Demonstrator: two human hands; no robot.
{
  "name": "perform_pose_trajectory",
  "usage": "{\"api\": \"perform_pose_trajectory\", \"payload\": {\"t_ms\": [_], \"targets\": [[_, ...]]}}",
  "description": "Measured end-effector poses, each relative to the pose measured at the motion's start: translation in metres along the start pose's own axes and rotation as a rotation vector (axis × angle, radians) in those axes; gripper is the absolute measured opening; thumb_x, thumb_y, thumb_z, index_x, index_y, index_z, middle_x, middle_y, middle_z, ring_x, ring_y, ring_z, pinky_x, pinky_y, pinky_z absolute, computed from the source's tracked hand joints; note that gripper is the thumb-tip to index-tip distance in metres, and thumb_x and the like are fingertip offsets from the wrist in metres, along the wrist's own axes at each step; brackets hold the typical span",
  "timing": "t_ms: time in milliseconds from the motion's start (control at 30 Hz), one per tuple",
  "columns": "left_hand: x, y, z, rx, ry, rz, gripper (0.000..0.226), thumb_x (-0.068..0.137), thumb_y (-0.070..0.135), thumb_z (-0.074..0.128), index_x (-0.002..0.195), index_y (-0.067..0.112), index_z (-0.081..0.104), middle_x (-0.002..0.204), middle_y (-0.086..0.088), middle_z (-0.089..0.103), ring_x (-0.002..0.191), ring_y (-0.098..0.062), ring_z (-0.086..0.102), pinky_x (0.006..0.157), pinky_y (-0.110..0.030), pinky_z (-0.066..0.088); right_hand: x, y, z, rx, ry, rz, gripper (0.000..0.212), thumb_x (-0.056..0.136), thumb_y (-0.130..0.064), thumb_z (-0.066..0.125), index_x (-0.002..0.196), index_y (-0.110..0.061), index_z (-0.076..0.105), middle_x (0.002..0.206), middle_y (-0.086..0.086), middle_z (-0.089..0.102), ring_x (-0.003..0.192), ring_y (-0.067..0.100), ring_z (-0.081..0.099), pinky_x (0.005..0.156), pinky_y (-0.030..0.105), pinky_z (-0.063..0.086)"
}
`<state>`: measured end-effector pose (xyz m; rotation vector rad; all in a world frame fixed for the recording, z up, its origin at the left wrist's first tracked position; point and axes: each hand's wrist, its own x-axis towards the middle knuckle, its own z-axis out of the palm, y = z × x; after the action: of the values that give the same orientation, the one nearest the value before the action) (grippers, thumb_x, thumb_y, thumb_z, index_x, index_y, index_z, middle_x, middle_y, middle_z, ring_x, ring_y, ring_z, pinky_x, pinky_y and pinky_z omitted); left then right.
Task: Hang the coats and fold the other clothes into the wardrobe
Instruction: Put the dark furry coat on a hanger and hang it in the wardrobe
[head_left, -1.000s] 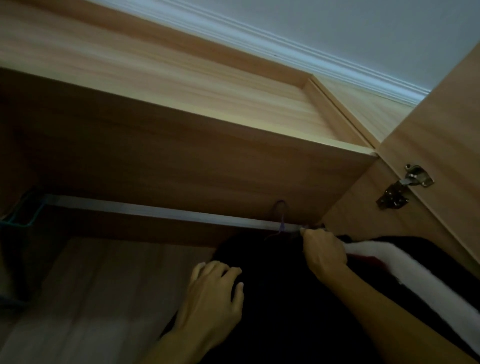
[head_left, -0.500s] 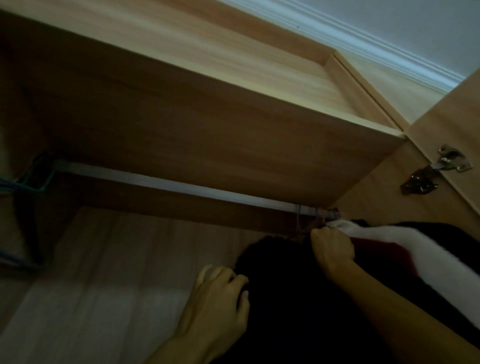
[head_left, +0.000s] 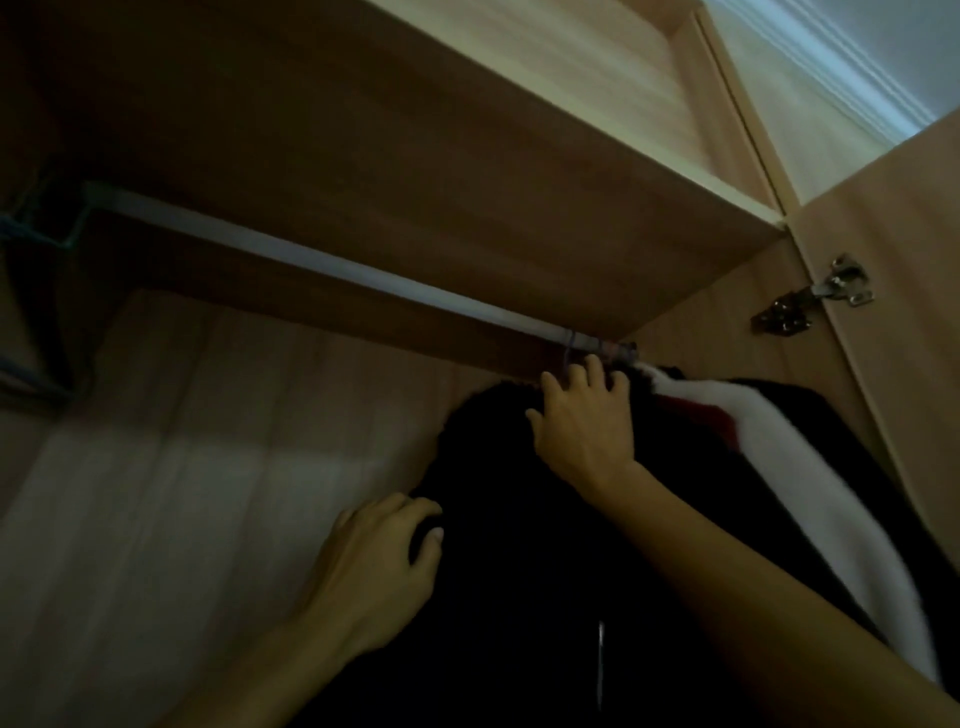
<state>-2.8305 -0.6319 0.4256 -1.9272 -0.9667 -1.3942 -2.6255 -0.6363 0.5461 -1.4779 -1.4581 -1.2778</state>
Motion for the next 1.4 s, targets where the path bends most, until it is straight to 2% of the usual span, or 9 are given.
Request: {"api": "perform_pose_trajectory", "payload": {"t_ms": [100,300,433,633,800,1000,1133,1200,1400], "targets": [[-0.023,0.007,-0.008,-0.088,-0.031,-0.068,0.046,0.082,0.041,0.036,0.114,0.022,0.064,0.115,0.004,0.065,0.101,-0.014,0.06,0.089,-0.029,0.047,-0.036,-0.021,-0.007,0.119,0.012,-0.108,0.043,0.096,-0.043,0.038,0.129,-0.018,0.052,0.131,0.008,0.052,0.128,0.028,0.038,0.106,0.047,0.026],[-0.078,0.02,-0.027,-0.157,-0.116,-0.188,0.035,0.093,0.034,0.045,0.12,0.017,0.06,0.122,-0.003,0.06,0.107,-0.02,0.058,0.092,-0.031,0.046,-0.108,-0.045,-0.016,0.349,-0.011,-0.154,0.036,0.093,-0.035,0.044,0.124,-0.022,0.059,0.118,0.0,0.063,0.108,0.017,0.057,0.095,0.037,0.036],[-0.118,0.037,-0.049,-0.121,-0.222,-0.285,0.051,0.088,0.044,0.035,0.125,0.016,0.056,0.126,-0.006,0.058,0.111,-0.024,0.056,0.095,-0.036,0.045,-0.159,-0.045,-0.029,0.545,-0.057,-0.161,0.038,0.095,-0.034,0.048,0.128,-0.018,0.057,0.124,0.003,0.062,0.11,0.019,0.058,0.097,0.035,0.043],[-0.178,0.076,-0.08,-0.045,-0.243,-0.383,0.036,0.098,0.032,0.042,0.127,0.016,0.054,0.126,-0.006,0.057,0.108,-0.021,0.056,0.089,-0.028,0.044,-0.236,-0.037,-0.053,0.85,-0.187,-0.109,0.04,0.096,-0.031,0.05,0.133,-0.016,0.053,0.128,0.005,0.058,0.112,0.019,0.057,0.09,0.022,0.04],[-0.239,0.129,-0.098,-0.007,-0.263,-0.502,0.045,0.093,0.044,0.038,0.126,0.018,0.055,0.121,-0.007,0.059,0.103,-0.023,0.058,0.09,-0.039,0.048,-0.315,-0.035,-0.076,1.08,-0.281,-0.07,0.038,0.097,-0.03,0.049,0.132,-0.017,0.053,0.126,0.003,0.06,0.108,0.015,0.059,0.092,0.025,0.045],[-0.305,0.209,-0.121,0.09,-0.415,-0.569,0.046,0.095,0.04,0.039,0.129,0.012,0.053,0.124,-0.007,0.058,0.109,-0.021,0.054,0.095,-0.038,0.043,-0.411,-0.012,-0.099,1.204,-0.421,-0.045,0.037,0.097,-0.029,0.048,0.132,-0.017,0.054,0.13,0.003,0.058,0.113,0.015,0.057,0.095,0.023,0.044],[-0.323,0.245,-0.137,0.178,-0.473,-0.553,0.045,0.098,0.038,0.039,0.134,0.013,0.049,0.133,-0.007,0.052,0.121,-0.023,0.047,0.101,-0.036,0.036,-0.448,0.002,-0.119,1.225,-0.458,-0.048,0.038,0.098,-0.03,0.048,0.132,-0.016,0.054,0.132,0.003,0.057,0.116,0.017,0.056,0.098,0.029,0.045],[-0.329,0.264,-0.148,0.212,-0.495,-0.529,0.051,0.096,0.045,0.034,0.134,0.014,0.049,0.134,-0.005,0.052,0.122,-0.023,0.046,0.101,-0.036,0.033,-0.461,0.011,-0.13,1.225,-0.453,-0.035,0.037,0.097,-0.03,0.048,0.132,-0.016,0.055,0.131,0.002,0.057,0.115,0.017,0.057,0.097,0.031,0.047],[-0.356,0.304,-0.182,0.181,-0.494,-0.519,0.056,0.092,0.05,0.03,0.134,0.017,0.049,0.134,-0.004,0.053,0.123,-0.023,0.047,0.103,-0.04,0.035,-0.493,0.037,-0.171,1.195,-0.471,-0.022,0.036,0.098,-0.029,0.049,0.13,-0.015,0.057,0.13,0.002,0.058,0.113,0.015,0.057,0.094,0.022,0.044]]}}
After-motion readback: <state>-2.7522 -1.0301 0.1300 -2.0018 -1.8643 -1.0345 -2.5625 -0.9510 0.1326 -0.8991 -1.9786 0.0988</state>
